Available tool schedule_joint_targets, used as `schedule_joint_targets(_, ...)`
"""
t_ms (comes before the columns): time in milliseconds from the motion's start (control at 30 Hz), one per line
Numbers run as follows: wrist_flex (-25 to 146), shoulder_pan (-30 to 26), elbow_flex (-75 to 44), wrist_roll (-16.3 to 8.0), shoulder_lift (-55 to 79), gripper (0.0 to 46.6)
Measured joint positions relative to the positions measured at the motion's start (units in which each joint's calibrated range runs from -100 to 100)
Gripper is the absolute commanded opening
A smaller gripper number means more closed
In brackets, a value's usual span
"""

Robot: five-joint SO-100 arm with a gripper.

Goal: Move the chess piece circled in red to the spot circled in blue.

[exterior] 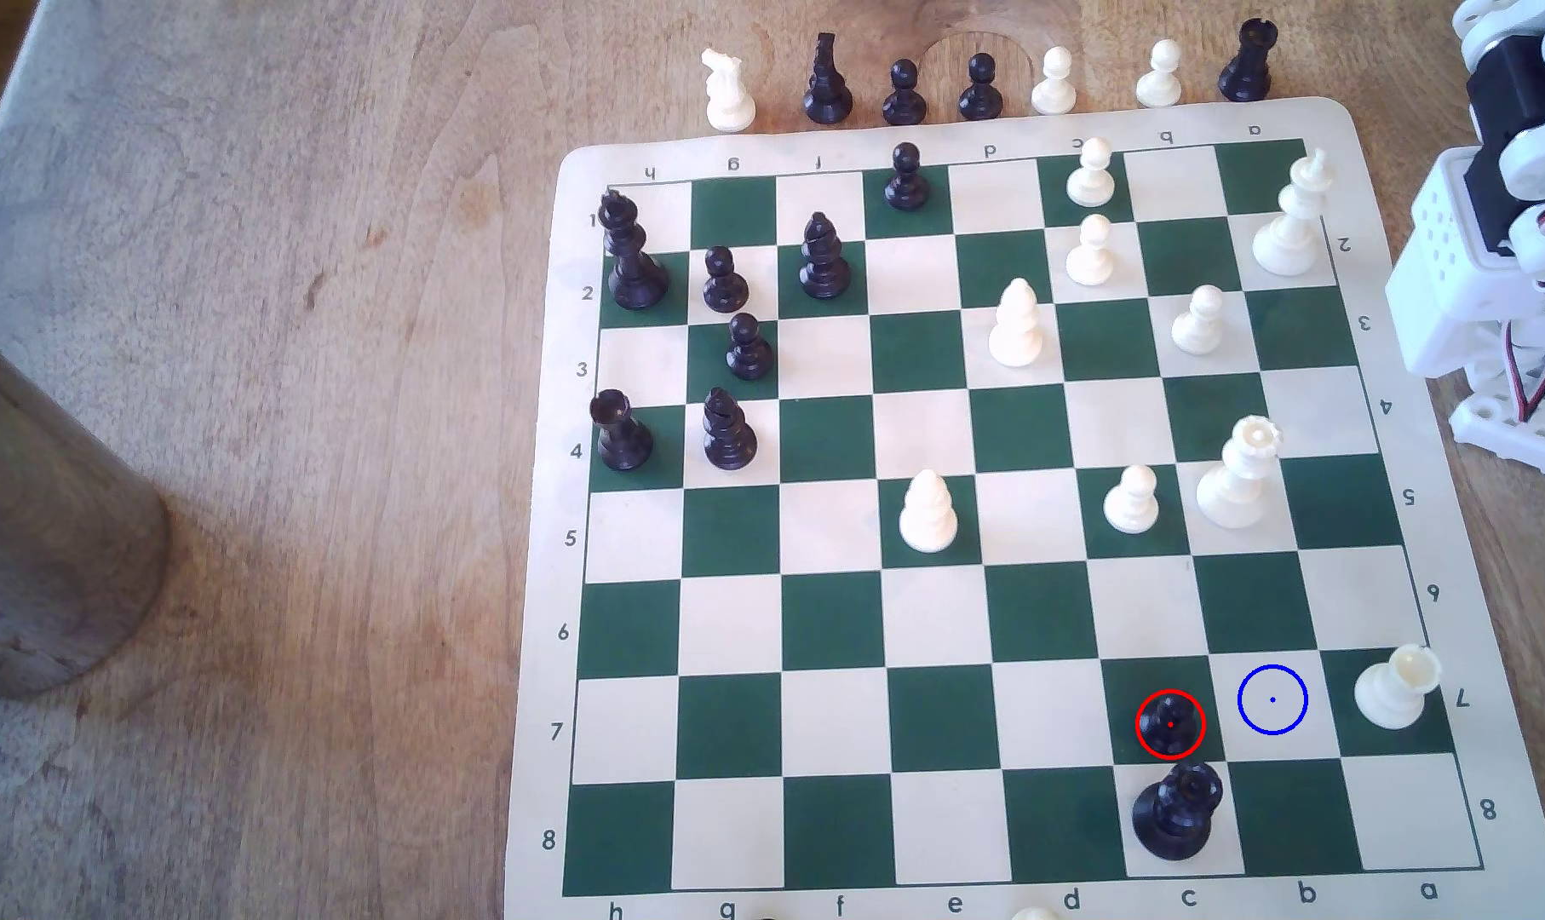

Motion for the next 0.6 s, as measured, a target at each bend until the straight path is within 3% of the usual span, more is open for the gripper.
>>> schedule_joint_targets(100, 0.48, 0.88, 0.00, -0.73, 0.08, 0.2)
schedule_joint_targets(200, 6.14, 1.99, -0.09, -3.27, 0.08, 0.2)
schedule_joint_targets(300, 15.14, 1.99, -2.98, -3.81, 0.08, 0.2)
schedule_joint_targets(433, 30.68, 1.47, -8.68, -3.86, 0.08, 0.2)
schedule_joint_targets(600, 64.30, 1.40, -19.43, -3.61, 0.17, 0.2)
